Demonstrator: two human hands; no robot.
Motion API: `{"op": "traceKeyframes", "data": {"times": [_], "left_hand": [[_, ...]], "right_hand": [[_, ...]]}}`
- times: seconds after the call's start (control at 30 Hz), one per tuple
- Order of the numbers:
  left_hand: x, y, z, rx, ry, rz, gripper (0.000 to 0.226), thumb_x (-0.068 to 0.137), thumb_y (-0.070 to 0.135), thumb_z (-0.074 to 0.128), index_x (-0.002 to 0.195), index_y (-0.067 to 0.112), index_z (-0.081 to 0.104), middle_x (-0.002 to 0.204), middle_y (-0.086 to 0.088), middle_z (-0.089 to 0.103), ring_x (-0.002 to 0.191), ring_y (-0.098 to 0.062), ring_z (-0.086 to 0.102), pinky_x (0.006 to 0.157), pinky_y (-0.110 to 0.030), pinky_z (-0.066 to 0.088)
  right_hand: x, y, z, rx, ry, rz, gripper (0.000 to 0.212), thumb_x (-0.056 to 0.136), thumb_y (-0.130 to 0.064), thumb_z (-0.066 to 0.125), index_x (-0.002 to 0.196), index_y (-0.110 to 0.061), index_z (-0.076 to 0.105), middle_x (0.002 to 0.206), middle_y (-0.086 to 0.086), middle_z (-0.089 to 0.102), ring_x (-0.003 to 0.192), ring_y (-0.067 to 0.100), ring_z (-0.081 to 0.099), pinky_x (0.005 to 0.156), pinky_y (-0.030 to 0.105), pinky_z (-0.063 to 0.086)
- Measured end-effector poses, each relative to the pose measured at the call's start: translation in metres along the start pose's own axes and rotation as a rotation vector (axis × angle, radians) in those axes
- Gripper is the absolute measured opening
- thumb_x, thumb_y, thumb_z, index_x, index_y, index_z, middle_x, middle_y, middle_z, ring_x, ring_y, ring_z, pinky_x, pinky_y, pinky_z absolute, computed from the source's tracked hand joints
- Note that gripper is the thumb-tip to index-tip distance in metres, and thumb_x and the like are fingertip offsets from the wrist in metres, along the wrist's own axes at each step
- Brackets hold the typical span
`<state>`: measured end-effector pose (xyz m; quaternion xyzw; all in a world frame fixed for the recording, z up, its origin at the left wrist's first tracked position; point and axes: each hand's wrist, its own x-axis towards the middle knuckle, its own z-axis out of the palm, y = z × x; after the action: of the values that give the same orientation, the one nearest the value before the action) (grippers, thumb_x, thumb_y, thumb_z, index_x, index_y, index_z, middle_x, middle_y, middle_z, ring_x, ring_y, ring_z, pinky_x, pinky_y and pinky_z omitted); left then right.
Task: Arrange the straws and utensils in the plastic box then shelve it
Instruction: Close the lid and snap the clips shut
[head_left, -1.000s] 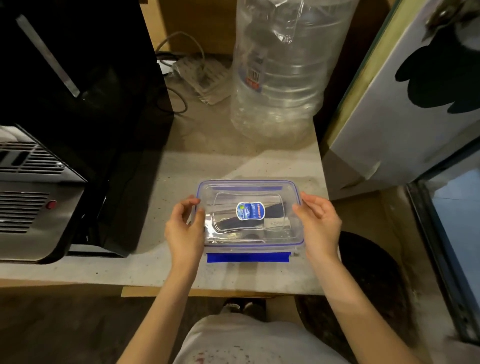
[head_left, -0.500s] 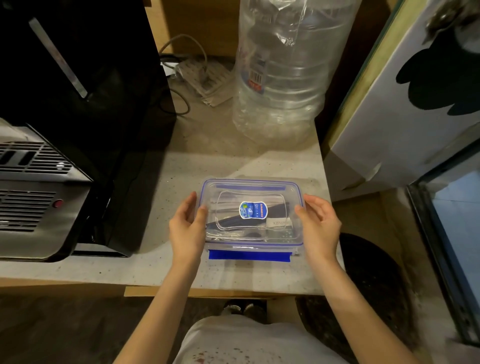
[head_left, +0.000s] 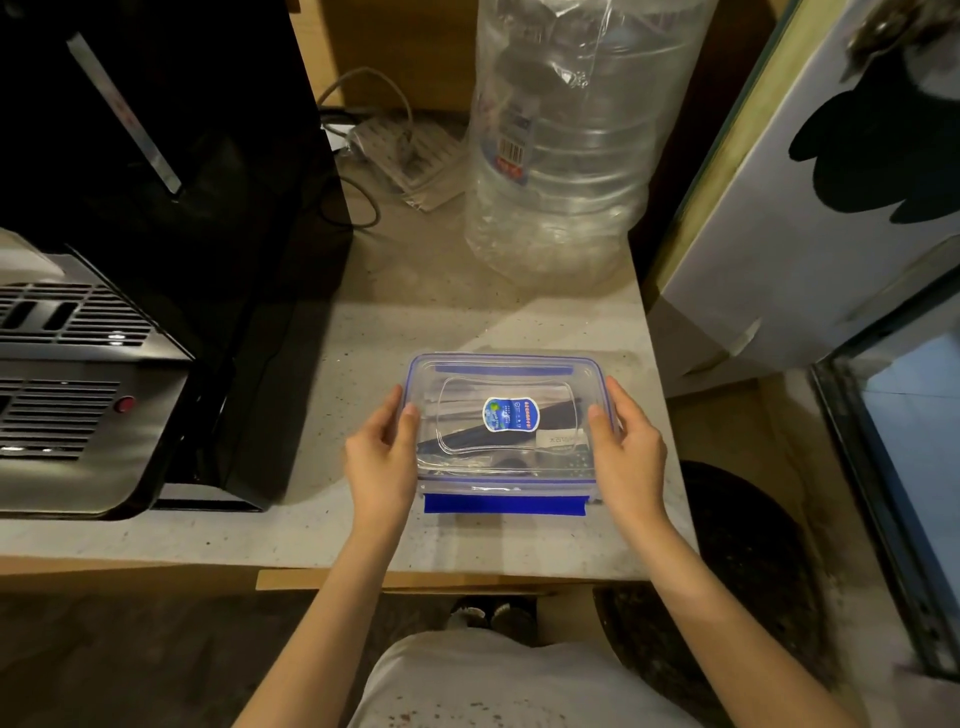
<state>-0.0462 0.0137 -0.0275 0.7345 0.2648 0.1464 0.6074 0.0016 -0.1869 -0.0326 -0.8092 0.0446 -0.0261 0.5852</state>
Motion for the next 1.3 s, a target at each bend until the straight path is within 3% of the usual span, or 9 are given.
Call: {"op": "traceKeyframes", "data": {"times": [0.13, 0.2, 0.3, 0.43, 0.67, 0.77, 0.93, 1.17, 1.3], "left_hand": [[0.002, 0.001, -0.002, 0.047, -0.009, 0.024, 0.041, 0.094, 0.017, 0.051, 0.134, 0.013, 0.045, 0.122, 0.002, 0.057, 0.090, 0.003, 0.059, 0.055, -0.001, 0.049], [-0.001, 0.000, -0.005, 0.174, -0.018, 0.073, 0.045, 0.094, 0.022, 0.052, 0.136, 0.014, 0.040, 0.135, -0.006, 0.052, 0.111, -0.010, 0.054, 0.071, -0.007, 0.048], [-0.013, -0.002, -0.014, 0.529, -0.043, 0.484, 0.045, 0.094, 0.038, 0.045, 0.133, 0.017, 0.041, 0.139, -0.012, 0.048, 0.128, -0.022, 0.042, 0.099, -0.032, 0.037], [-0.028, -0.022, -0.020, 0.831, -0.371, 0.933, 0.052, 0.093, 0.054, 0.034, 0.129, 0.019, 0.046, 0.136, -0.010, 0.052, 0.132, -0.020, 0.036, 0.109, -0.038, 0.031], [-0.022, -0.034, -0.010, 1.028, -0.357, 0.980, 0.068, 0.071, 0.045, 0.073, 0.126, 0.018, 0.045, 0.126, -0.009, 0.061, 0.116, -0.021, 0.044, 0.094, -0.034, 0.034], [-0.024, -0.036, -0.006, 0.988, -0.294, 0.976, 0.066, 0.067, 0.032, 0.079, 0.123, 0.017, 0.047, 0.122, -0.010, 0.065, 0.112, -0.021, 0.045, 0.092, -0.033, 0.035], [-0.028, -0.030, -0.015, 0.891, -0.367, 0.966, 0.074, 0.064, 0.029, 0.083, 0.127, 0.015, 0.047, 0.125, -0.010, 0.063, 0.118, -0.020, 0.045, 0.096, -0.038, 0.045], [-0.022, -0.022, -0.018, 0.787, -0.381, 0.920, 0.048, 0.094, 0.052, 0.029, 0.122, 0.019, 0.050, 0.119, -0.008, 0.067, 0.115, -0.016, 0.047, 0.092, -0.038, 0.046], [-0.022, -0.024, -0.018, 0.744, -0.397, 0.895, 0.050, 0.094, 0.053, 0.026, 0.122, 0.019, 0.051, 0.118, -0.008, 0.068, 0.114, -0.015, 0.047, 0.090, -0.037, 0.046]], "right_hand": [[0.001, 0.000, -0.003, -0.024, -0.061, -0.010, 0.041, 0.095, -0.016, 0.050, 0.136, -0.014, 0.043, 0.129, 0.007, 0.057, 0.113, 0.017, 0.059, 0.083, 0.040, 0.057], [0.005, -0.001, -0.007, -0.147, -0.104, -0.059, 0.047, 0.094, -0.019, 0.054, 0.139, -0.014, 0.040, 0.140, 0.009, 0.049, 0.127, 0.021, 0.048, 0.098, 0.045, 0.049], [-0.001, -0.007, -0.018, -0.441, -0.217, -0.430, 0.056, 0.089, -0.033, 0.059, 0.139, -0.016, 0.040, 0.147, 0.008, 0.041, 0.138, 0.020, 0.031, 0.112, 0.042, 0.026], [-0.026, 0.006, -0.019, -0.687, -0.395, -0.836, 0.055, 0.083, -0.046, 0.055, 0.127, -0.013, 0.054, 0.134, 0.007, 0.056, 0.129, 0.017, 0.043, 0.111, 0.041, 0.032], [-0.033, 0.027, -0.010, -0.970, -0.366, -0.900, 0.080, 0.064, -0.035, 0.083, 0.130, -0.013, 0.043, 0.133, 0.009, 0.057, 0.128, 0.020, 0.038, 0.109, 0.039, 0.030], [-0.032, 0.029, -0.007, -0.963, -0.313, -0.926, 0.077, 0.063, -0.022, 0.084, 0.127, -0.012, 0.044, 0.130, 0.010, 0.060, 0.125, 0.021, 0.041, 0.105, 0.042, 0.033], [-0.025, 0.025, -0.019, -0.833, -0.448, -0.942, 0.072, 0.072, -0.031, 0.078, 0.132, -0.013, 0.043, 0.135, 0.009, 0.056, 0.128, 0.020, 0.044, 0.107, 0.038, 0.032], [-0.012, 0.019, -0.026, -0.725, -0.546, -0.921, 0.048, 0.097, -0.045, 0.031, 0.131, -0.016, 0.047, 0.134, 0.007, 0.057, 0.128, 0.015, 0.042, 0.102, 0.031, 0.036], [-0.012, 0.022, -0.024, -0.670, -0.542, -0.896, 0.049, 0.097, -0.046, 0.028, 0.129, -0.015, 0.049, 0.132, 0.008, 0.058, 0.127, 0.014, 0.042, 0.101, 0.030, 0.037]]}}
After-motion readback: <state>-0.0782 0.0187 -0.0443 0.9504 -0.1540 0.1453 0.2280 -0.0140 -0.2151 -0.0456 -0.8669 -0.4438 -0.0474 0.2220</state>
